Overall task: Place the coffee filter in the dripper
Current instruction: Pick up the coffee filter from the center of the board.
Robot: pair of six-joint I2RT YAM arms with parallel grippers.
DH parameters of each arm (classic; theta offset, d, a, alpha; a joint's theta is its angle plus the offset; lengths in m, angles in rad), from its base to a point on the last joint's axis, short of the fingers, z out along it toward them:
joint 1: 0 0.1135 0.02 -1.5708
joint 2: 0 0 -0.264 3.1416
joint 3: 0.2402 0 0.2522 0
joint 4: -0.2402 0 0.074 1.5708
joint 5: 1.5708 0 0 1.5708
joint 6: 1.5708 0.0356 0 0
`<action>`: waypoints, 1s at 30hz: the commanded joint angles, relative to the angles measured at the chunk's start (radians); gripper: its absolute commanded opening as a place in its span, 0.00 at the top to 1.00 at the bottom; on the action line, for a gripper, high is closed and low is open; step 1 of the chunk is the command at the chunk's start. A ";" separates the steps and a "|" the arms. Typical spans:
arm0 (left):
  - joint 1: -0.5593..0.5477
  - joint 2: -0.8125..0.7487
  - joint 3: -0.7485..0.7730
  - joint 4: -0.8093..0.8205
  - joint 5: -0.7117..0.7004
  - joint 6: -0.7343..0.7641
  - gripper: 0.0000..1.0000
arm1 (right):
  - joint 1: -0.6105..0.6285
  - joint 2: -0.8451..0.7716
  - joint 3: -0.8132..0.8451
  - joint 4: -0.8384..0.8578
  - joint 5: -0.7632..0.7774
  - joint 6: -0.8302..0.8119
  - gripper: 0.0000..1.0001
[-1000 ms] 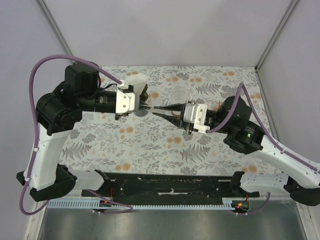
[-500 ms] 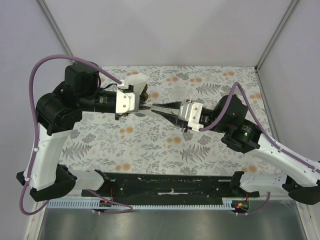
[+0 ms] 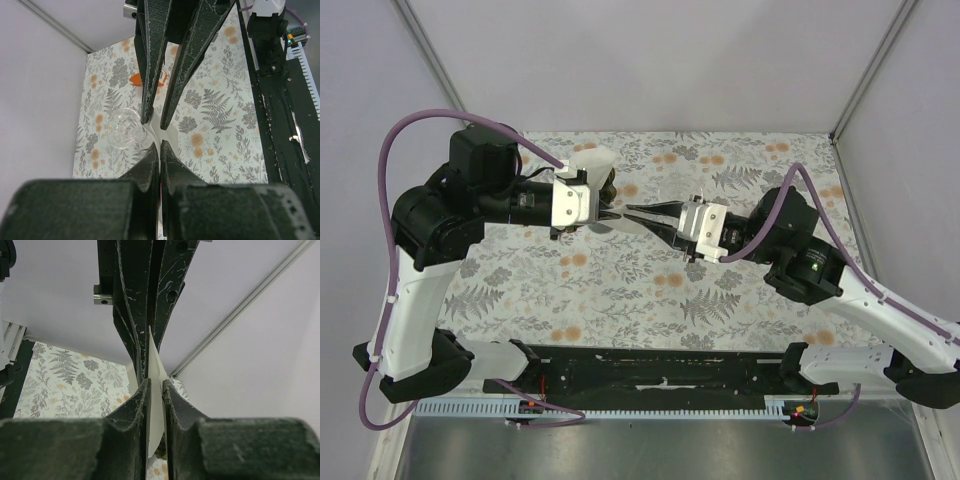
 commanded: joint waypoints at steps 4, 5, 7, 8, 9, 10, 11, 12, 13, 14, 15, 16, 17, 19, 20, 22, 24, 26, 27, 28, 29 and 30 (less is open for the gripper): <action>-0.006 -0.009 0.017 0.032 0.017 -0.024 0.98 | 0.004 0.013 0.052 -0.011 0.002 -0.012 0.82; -0.006 -0.009 0.017 0.032 0.019 -0.024 0.98 | 0.004 0.015 0.052 -0.014 0.004 -0.014 0.82; -0.008 -0.009 0.017 0.032 0.017 -0.022 0.98 | 0.005 0.019 0.056 -0.015 0.008 -0.015 0.81; -0.006 -0.007 0.017 0.032 0.017 -0.021 0.98 | 0.002 0.020 0.058 -0.018 0.007 -0.017 0.81; -0.006 -0.009 0.017 0.029 0.015 -0.021 0.98 | 0.004 0.023 0.059 -0.020 0.007 -0.018 0.79; -0.008 -0.009 0.017 0.030 0.015 -0.021 0.98 | 0.002 0.023 0.059 -0.018 0.008 -0.020 0.78; -0.008 -0.007 0.016 0.029 0.017 -0.021 0.98 | 0.004 0.024 0.061 -0.020 0.008 -0.018 0.78; -0.008 -0.009 0.017 0.030 0.017 -0.021 0.98 | 0.004 0.026 0.062 -0.015 0.010 -0.018 0.78; -0.008 -0.009 0.017 0.029 0.017 -0.021 0.98 | 0.004 0.027 0.064 -0.017 0.021 -0.018 0.78; -0.009 -0.009 0.017 0.027 0.017 -0.019 0.98 | 0.004 0.029 0.065 -0.015 0.028 -0.018 0.78; -0.008 -0.009 0.016 0.027 0.015 -0.018 0.98 | 0.005 0.030 0.065 -0.014 0.035 -0.018 0.79; -0.008 -0.007 0.016 0.027 0.017 -0.016 0.98 | 0.004 0.032 0.065 -0.012 0.035 -0.020 0.80; -0.011 -0.009 0.019 0.027 0.017 -0.018 0.98 | 0.004 0.032 0.065 -0.012 0.035 -0.020 0.82; -0.009 -0.007 0.019 0.027 0.017 -0.018 0.98 | 0.004 0.032 0.064 -0.014 0.031 -0.020 0.86; -0.009 -0.009 0.019 0.027 0.017 -0.019 0.98 | 0.002 0.033 0.064 -0.015 0.031 -0.018 0.89; -0.009 -0.007 0.022 0.027 0.017 -0.021 0.98 | 0.004 0.030 0.061 -0.017 0.038 -0.020 0.98; -0.009 -0.007 0.025 0.033 0.014 -0.036 0.98 | 0.004 0.026 0.052 -0.017 0.044 -0.023 1.00; -0.009 -0.004 0.025 0.054 0.006 -0.080 0.98 | 0.004 0.013 0.038 -0.018 0.045 -0.032 1.00; -0.009 -0.006 0.022 0.065 -0.003 -0.102 0.98 | 0.004 0.009 0.030 -0.020 0.050 -0.035 1.00; -0.011 -0.007 0.011 0.073 -0.014 -0.128 0.98 | 0.004 0.006 0.018 -0.020 0.056 -0.040 1.00; -0.008 -0.012 -0.004 0.081 -0.023 -0.149 0.97 | 0.004 -0.002 0.004 -0.020 0.062 -0.047 1.00; -0.006 -0.018 -0.024 0.082 -0.032 -0.172 0.91 | 0.005 -0.010 -0.013 -0.017 0.076 -0.056 1.00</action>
